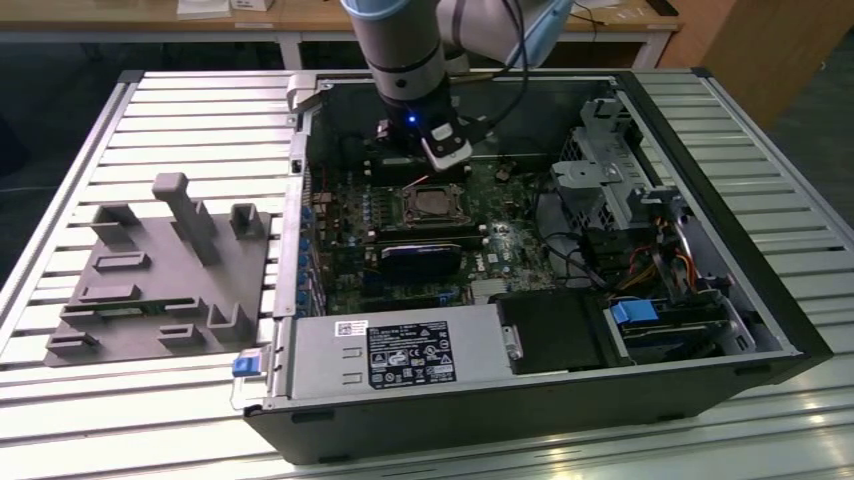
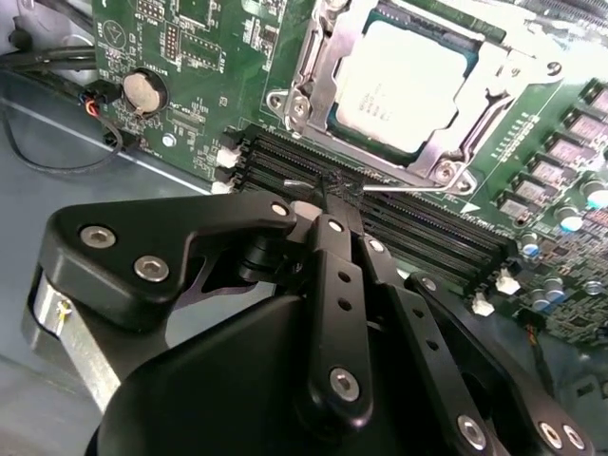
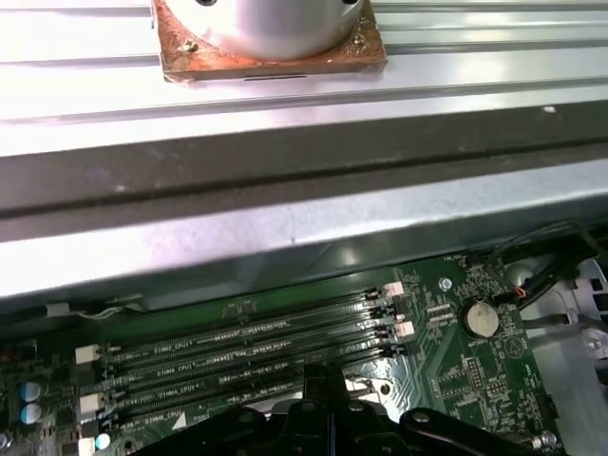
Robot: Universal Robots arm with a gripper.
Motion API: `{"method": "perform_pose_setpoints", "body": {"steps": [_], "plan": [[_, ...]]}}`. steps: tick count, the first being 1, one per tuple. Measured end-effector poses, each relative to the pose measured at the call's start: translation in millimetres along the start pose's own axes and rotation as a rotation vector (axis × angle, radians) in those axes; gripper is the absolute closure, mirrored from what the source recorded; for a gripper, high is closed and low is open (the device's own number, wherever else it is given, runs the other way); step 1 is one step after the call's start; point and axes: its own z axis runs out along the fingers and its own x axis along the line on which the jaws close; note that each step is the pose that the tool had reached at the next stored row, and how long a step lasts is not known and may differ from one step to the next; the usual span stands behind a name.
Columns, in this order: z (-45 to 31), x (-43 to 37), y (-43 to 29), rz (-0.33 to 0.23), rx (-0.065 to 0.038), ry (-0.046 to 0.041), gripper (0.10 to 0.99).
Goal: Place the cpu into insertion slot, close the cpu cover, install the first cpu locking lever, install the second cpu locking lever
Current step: 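Install the first cpu locking lever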
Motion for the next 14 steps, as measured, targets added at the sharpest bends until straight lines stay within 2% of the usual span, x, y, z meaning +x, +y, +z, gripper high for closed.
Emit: {"method": "perform_pose_setpoints", "body": {"steps": [4,10,11,14], "plan": [[1.8,1.2,2.7,0.012,0.002,-0.0037,0.980],[2.1,1.3,2.7,0.012,0.004,-0.0061,0.980],[2.3,1.4,2.6,0.013,0.005,-0.0104,0.980],[3.4,2.5,1.9,0.012,0.007,-0.0336,0.980]]}}
